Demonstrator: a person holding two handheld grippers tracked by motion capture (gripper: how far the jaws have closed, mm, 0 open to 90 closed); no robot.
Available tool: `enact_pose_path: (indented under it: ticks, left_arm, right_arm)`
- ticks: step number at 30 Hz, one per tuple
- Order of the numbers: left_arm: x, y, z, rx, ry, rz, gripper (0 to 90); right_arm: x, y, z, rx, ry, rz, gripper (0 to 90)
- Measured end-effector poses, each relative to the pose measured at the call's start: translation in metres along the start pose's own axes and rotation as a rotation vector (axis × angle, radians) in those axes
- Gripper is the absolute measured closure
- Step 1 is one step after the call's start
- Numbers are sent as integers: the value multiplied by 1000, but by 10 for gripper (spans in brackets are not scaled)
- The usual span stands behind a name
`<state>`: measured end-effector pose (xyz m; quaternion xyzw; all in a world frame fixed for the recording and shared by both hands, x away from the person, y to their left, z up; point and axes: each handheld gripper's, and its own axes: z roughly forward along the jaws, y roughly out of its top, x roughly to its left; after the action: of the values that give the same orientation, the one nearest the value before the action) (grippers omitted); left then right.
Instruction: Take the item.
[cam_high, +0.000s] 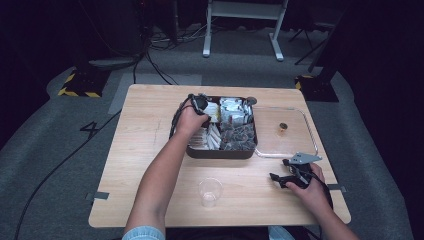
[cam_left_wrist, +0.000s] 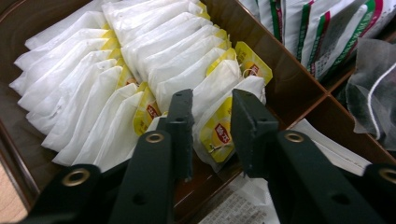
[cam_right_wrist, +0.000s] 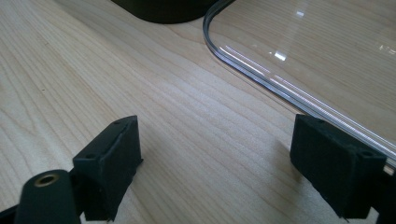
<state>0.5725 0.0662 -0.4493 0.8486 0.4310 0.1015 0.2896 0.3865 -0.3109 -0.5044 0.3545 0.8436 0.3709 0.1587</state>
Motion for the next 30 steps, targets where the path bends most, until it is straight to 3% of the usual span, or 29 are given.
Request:
enact_pose_path:
  ticks: [6,13,21,26,30]
  left_arm:
    - [-2,0,0,2,-18,26,830]
    - [-3,0,0,9,-34,42,893]
    - [-6,3,-7,-40,-20,81,900]
    - [-9,6,-16,-54,-1,139,900]
    - [-11,8,-25,-81,1,160,900]
  right_arm:
    - [0,0,0,0,0,0,164]
    - [0,0,0,0,0,0,164]
    - [0,0,0,0,0,0,164]
    - [0,0,0,0,0,0,164]
    - [0,0,0,1,-1,-1,164]
